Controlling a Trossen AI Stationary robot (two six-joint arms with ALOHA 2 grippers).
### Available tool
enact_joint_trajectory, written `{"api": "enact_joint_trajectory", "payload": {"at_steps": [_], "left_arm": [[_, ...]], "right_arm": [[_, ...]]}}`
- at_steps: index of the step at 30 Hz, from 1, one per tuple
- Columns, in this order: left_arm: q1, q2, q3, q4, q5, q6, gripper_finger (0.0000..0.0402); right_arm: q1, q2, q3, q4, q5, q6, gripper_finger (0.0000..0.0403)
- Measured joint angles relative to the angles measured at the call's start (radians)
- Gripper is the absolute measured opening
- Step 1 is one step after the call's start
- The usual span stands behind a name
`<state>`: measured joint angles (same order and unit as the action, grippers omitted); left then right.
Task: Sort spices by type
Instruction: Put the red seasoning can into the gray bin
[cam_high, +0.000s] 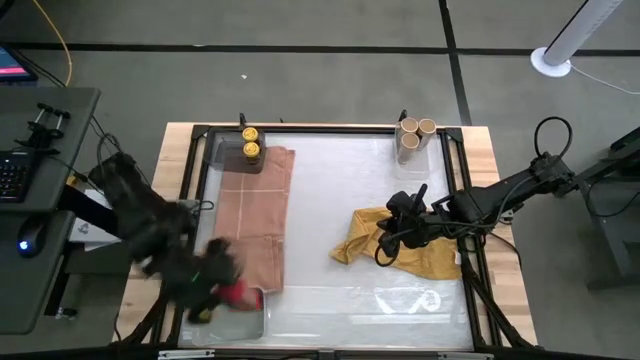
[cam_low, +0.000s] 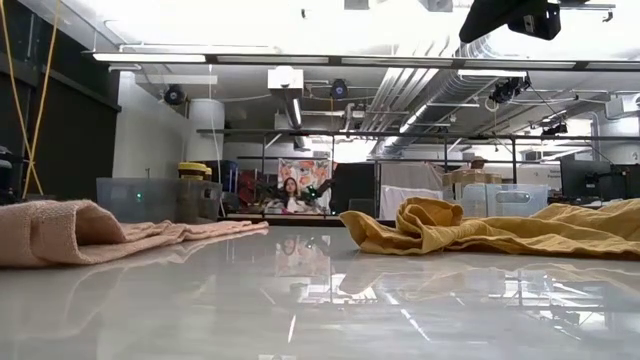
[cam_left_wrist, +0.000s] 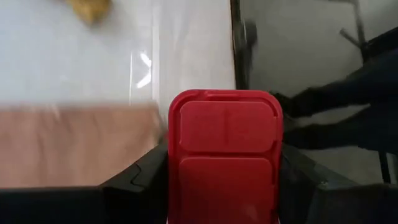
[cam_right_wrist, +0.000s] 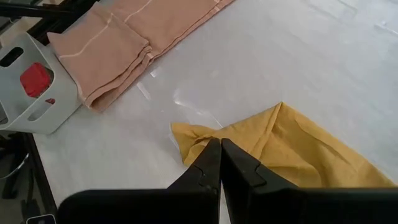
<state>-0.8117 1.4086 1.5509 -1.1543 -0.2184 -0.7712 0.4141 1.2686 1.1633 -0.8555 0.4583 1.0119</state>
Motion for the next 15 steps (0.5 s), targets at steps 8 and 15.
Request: {"api": "enact_joint_trajectory", "payload": {"at_steps": [8,15], "left_arm": [[-0.324,0.219,-0.002,-0.001,-0.168,-0.404,0.0190],[-0.297,0.394,-0.002,0.007,-0.176,-0.429,0.0191]], "right_arm": [[0.000,0.000,0.000,0.000,-0.001,0.000,0.0000],[0.000,0.000,0.000,0.000,-0.003,0.000,0.0000]]}}
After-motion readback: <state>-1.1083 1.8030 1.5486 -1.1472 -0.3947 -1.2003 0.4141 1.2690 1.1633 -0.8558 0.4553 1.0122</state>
